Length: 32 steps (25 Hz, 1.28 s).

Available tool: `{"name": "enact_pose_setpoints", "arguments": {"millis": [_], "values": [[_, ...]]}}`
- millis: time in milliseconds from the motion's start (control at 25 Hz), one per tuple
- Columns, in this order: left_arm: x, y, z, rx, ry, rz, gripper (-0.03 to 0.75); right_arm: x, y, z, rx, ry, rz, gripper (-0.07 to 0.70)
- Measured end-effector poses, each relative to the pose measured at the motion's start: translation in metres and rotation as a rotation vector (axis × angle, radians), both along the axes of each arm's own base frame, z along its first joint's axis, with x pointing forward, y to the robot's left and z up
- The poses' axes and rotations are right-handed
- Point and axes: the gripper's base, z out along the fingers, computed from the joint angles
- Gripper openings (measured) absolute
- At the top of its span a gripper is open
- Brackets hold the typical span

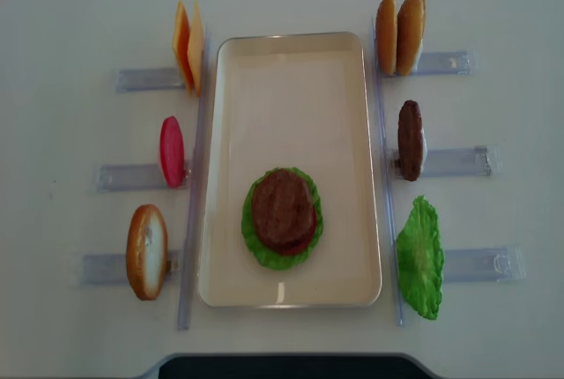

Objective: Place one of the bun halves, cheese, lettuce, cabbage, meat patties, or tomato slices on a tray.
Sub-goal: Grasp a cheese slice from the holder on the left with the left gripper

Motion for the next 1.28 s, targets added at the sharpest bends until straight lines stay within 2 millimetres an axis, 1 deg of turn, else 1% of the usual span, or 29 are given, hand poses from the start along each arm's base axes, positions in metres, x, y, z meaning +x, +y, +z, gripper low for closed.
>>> {"name": "enact_pose_setpoints", "arguments": {"millis": [120,160,360,480,520,600,1000,1080,1280], "values": [[0.002,-0.029,-0.002,-0.008,0.007,-0.034,0.266,0.0,0.0,0.0,0.0,0.0,0.0,0.369],[0.003,-0.042,-0.003,-0.012,0.01,-0.053,0.272,0.0,0.0,0.0,0.0,0.0,0.0,0.369],[-0.002,-0.106,-0.003,-0.016,0.018,-0.14,0.34,0.0,0.0,0.0,0.0,0.0,0.0,0.369],[-0.007,-0.133,-0.004,-0.002,0.019,-0.17,0.353,0.0,0.0,0.0,0.0,0.0,0.0,0.369],[-0.008,-0.138,-0.004,0.003,0.019,-0.171,0.355,0.0,0.0,0.0,0.0,0.0,0.0,0.369],[-0.009,-0.143,-0.004,0.011,0.019,-0.176,0.356,0.0,0.0,0.0,0.0,0.0,0.0,0.369],[-0.009,-0.144,-0.005,-0.003,0.026,-0.165,0.357,0.0,0.0,0.0,0.0,0.0,0.0,0.369],[-0.007,-0.146,-0.012,-0.013,0.041,-0.166,0.357,0.0,0.0,0.0,0.0,0.0,0.0,0.369],[0.001,-0.149,-0.035,-0.016,0.093,-0.166,0.357,0.0,0.0,0.0,0.0,0.0,0.0,0.369]]}}
